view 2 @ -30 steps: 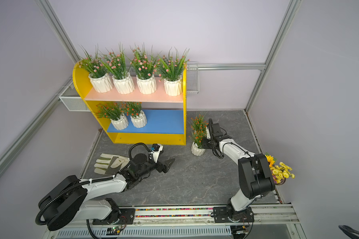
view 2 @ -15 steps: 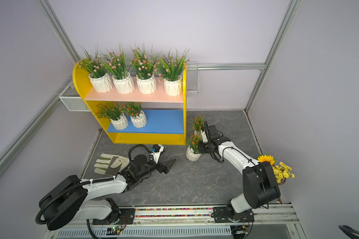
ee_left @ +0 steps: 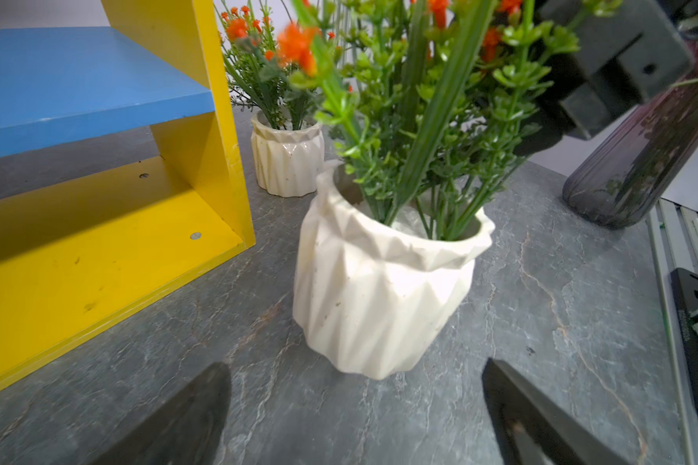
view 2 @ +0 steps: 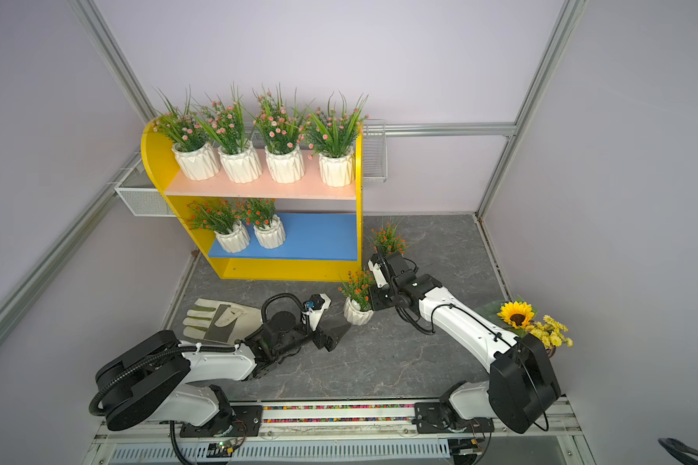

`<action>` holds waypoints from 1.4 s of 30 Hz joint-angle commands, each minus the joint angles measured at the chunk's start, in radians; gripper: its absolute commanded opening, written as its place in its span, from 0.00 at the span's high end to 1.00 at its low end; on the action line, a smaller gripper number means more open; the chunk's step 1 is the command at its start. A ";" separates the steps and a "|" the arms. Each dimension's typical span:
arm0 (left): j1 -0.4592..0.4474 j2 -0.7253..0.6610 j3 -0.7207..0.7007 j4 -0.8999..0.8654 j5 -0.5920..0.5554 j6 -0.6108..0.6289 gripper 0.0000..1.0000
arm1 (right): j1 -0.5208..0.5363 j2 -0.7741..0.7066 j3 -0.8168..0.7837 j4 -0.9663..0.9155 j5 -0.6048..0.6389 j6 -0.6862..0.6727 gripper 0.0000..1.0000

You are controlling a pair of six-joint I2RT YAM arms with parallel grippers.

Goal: Place the baby's breath potted plants on the rack by color
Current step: Pick up the baby's breath potted plant from the center of the board.

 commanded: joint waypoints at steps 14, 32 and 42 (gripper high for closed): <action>-0.127 0.136 0.047 0.158 -0.194 0.088 0.00 | 0.084 0.020 0.058 0.055 -0.004 0.034 0.88; -0.146 0.161 0.074 0.157 -0.288 0.088 0.00 | 0.151 0.014 0.050 0.099 -0.057 0.064 0.88; -0.147 0.161 0.084 0.137 -0.294 0.092 0.00 | 0.185 0.012 0.048 0.126 -0.095 0.086 0.88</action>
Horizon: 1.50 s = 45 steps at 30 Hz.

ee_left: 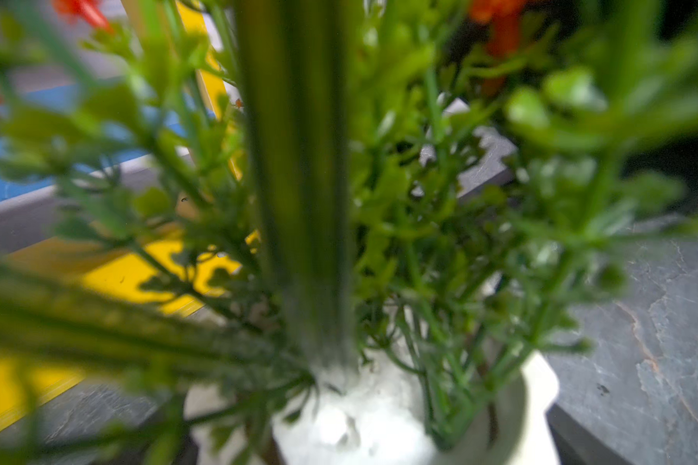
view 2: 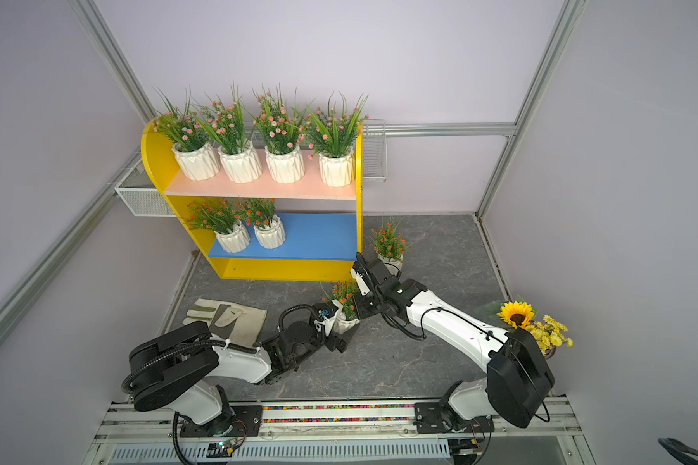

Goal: Place the baby's breath potted plants on the rack by color
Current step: Pick up the baby's breath potted plant from the center of the board, then place the baby's breath potted plant on the rack.

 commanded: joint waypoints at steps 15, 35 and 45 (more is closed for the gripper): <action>-0.004 -0.004 0.011 0.062 -0.060 0.006 0.50 | 0.032 -0.012 0.005 0.121 -0.107 0.046 0.80; 0.044 -0.127 0.091 -0.179 -0.219 -0.047 0.58 | -0.157 -0.307 -0.116 -0.019 -0.003 0.027 0.75; 0.206 -0.213 0.269 -0.486 -0.124 -0.076 0.56 | -0.212 -0.417 -0.225 -0.037 -0.010 0.044 0.73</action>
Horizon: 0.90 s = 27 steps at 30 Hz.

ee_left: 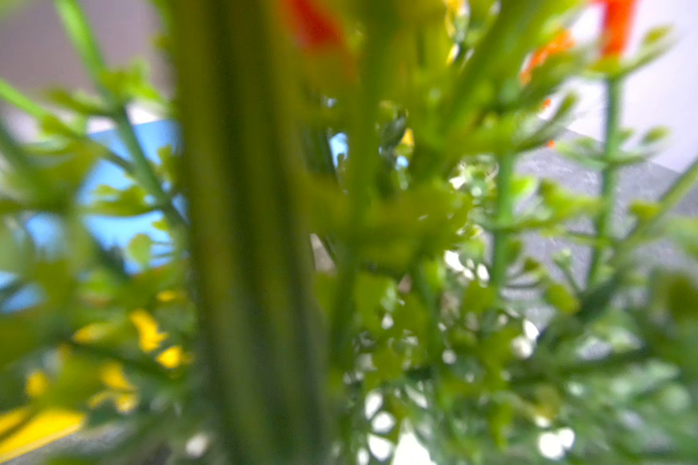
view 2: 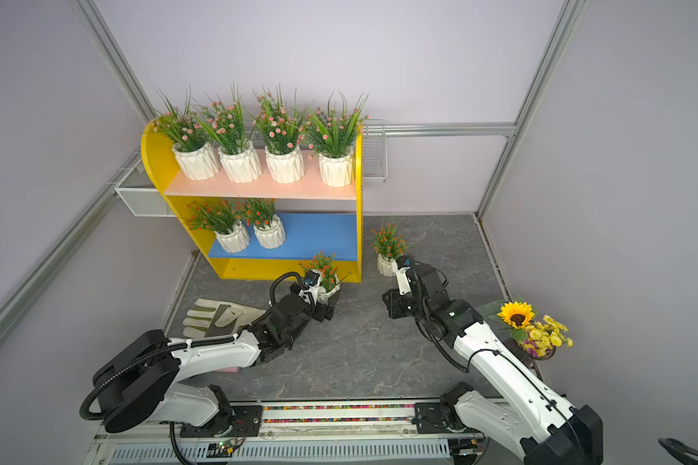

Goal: Place the baby's breath potted plants on the rack by color
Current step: Place the baby's breath potted plant on the rack.

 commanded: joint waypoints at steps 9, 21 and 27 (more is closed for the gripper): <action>0.174 0.058 0.288 -0.234 0.095 -0.041 0.56 | -0.006 -0.005 -0.074 0.033 -0.025 0.034 0.73; 0.279 0.163 0.435 -0.262 0.120 -0.052 0.55 | -0.005 -0.017 -0.105 0.038 -0.022 0.044 0.73; 0.321 0.241 0.528 -0.295 0.102 -0.067 0.55 | -0.006 -0.022 -0.115 0.047 -0.031 0.050 0.73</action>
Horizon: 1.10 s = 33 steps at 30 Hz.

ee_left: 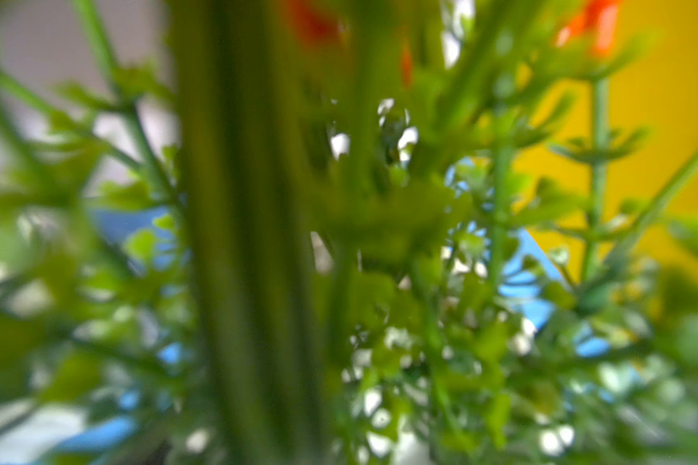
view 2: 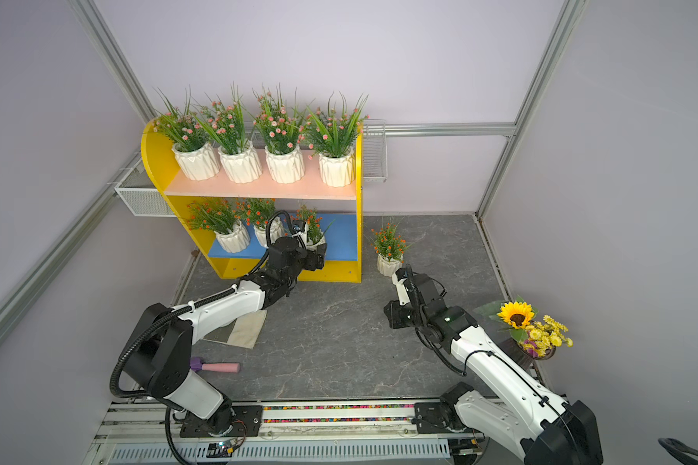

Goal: Place the baby's breath potted plants on the rack by color
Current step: Place the baby's breath potted plant on the rack.

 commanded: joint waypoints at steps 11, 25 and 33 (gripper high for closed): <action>0.044 0.123 0.196 -0.068 -0.077 -0.063 0.55 | -0.004 -0.031 -0.024 0.014 -0.005 0.023 0.73; 0.048 0.180 0.259 -0.147 -0.199 -0.114 0.52 | -0.004 -0.042 -0.028 0.007 0.002 0.023 0.73; 0.048 0.185 0.247 -0.140 -0.216 -0.127 0.22 | -0.004 -0.042 -0.032 0.009 0.009 0.021 0.72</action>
